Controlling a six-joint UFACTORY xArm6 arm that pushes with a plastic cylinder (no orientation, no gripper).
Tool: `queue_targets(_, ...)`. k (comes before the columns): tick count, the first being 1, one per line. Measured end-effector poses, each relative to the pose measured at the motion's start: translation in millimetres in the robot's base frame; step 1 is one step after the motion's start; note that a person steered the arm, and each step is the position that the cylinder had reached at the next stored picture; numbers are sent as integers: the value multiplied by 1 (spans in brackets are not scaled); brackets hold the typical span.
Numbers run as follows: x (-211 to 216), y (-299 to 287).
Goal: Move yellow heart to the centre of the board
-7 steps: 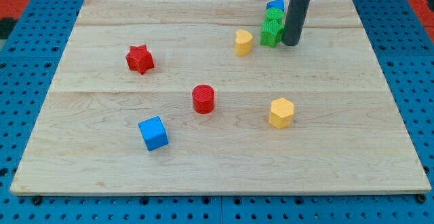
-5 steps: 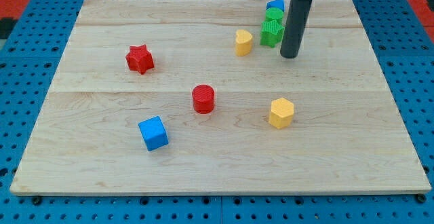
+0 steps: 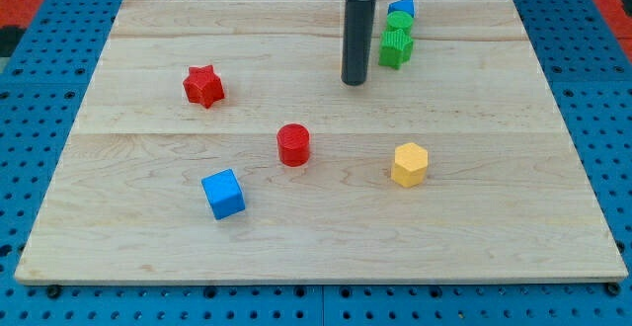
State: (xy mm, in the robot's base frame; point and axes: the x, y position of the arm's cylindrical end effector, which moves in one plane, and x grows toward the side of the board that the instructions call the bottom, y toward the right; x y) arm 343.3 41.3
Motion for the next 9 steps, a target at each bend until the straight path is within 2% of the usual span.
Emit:
queue_targets(1, -8, -16)
queue_targets(3, -39, -10)
queue_targets(4, -53, -44)
queue_targets(5, -94, -39)
queue_targets(6, -120, 28)
queue_targets(7, -87, 16)
queue_targets(9, 21, -21)
